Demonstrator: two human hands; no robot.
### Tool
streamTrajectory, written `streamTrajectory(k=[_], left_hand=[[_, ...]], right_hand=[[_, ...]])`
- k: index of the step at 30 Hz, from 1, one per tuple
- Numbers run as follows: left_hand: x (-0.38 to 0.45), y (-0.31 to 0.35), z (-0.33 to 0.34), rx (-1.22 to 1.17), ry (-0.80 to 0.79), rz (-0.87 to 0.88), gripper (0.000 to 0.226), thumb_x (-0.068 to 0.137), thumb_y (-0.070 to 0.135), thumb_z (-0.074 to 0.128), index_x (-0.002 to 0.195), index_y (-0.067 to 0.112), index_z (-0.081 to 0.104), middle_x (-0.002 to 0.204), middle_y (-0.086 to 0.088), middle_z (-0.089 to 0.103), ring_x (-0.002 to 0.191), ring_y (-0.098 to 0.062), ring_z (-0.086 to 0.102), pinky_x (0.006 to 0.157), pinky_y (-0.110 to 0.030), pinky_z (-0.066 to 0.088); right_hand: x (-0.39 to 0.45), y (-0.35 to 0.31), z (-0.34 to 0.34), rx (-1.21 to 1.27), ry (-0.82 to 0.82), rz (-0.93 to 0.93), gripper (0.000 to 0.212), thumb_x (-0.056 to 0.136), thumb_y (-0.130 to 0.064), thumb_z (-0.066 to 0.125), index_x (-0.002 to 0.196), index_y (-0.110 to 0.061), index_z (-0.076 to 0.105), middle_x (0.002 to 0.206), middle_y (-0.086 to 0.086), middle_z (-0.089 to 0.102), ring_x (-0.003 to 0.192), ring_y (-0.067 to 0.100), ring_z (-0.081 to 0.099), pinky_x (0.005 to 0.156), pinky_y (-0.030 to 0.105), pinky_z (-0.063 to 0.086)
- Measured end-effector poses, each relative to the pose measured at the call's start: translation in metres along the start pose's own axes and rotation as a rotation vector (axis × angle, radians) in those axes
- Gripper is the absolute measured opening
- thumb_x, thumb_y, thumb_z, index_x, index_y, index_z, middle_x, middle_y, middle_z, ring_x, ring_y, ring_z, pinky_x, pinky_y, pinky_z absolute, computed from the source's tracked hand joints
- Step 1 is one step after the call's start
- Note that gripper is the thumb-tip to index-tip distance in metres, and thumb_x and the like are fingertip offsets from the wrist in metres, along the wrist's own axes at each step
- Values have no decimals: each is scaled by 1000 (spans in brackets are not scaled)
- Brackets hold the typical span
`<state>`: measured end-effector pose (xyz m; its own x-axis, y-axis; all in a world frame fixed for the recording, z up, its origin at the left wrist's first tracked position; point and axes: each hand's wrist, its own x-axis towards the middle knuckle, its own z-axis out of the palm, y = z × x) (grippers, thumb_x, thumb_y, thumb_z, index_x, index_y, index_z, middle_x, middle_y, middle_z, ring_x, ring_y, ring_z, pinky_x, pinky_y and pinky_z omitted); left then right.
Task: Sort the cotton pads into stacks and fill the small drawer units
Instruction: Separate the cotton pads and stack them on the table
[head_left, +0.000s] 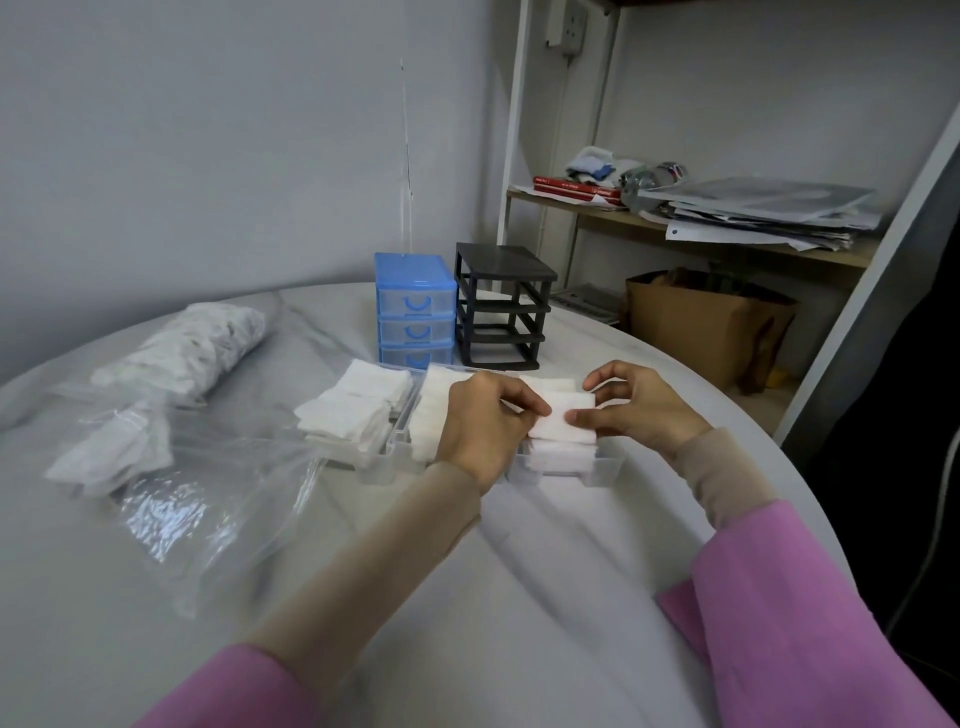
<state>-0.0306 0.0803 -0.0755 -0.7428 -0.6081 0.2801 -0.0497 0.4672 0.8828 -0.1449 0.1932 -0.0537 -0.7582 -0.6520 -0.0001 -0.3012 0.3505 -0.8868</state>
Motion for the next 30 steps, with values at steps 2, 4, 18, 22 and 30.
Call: streamTrajectory(k=[2, 4, 18, 22, 30], left_hand=[[-1, 1, 2, 70, 14, 26, 16, 84, 3, 65, 81, 16, 74, 84, 0, 65, 76, -13, 62, 82, -22, 50], [-2, 1, 3, 149, 22, 57, 15, 84, 3, 65, 86, 13, 75, 83, 1, 66, 72, -8, 59, 79, -19, 49], [1, -4, 2, 122, 11, -63, 18, 75, -8, 67, 80, 9, 71, 70, -4, 62, 62, -12, 59, 51, -2, 43], [1, -6, 4, 253, -10, 45, 28, 74, -3, 70, 99, 10, 68, 86, -1, 60, 74, -10, 57, 67, -8, 46], [0, -13, 10, 535, -135, 173, 31, 90, 9, 51, 118, 9, 62, 125, -7, 58, 112, -20, 55, 100, -25, 40]], right_hand=[[0, -1, 1, -89, 31, -21, 34, 74, -10, 76, 100, -12, 54, 90, 1, 53, 80, 16, 55, 63, 17, 51], [1, -1, 1, -136, 47, -30, 34, 73, -11, 77, 98, -13, 53, 92, 1, 53, 77, 15, 55, 59, 15, 49], [1, 4, 0, -326, 90, -151, 22, 73, -7, 77, 77, -15, 57, 79, -2, 57, 70, 12, 54, 58, 12, 40], [-1, 5, 0, -456, 16, -218, 15, 75, -7, 75, 77, -18, 65, 76, -5, 59, 70, 7, 53, 54, 3, 40], [-2, 7, 2, -559, 6, -278, 12, 82, -6, 69, 91, -12, 74, 84, -3, 62, 72, 2, 51, 60, -3, 38]])
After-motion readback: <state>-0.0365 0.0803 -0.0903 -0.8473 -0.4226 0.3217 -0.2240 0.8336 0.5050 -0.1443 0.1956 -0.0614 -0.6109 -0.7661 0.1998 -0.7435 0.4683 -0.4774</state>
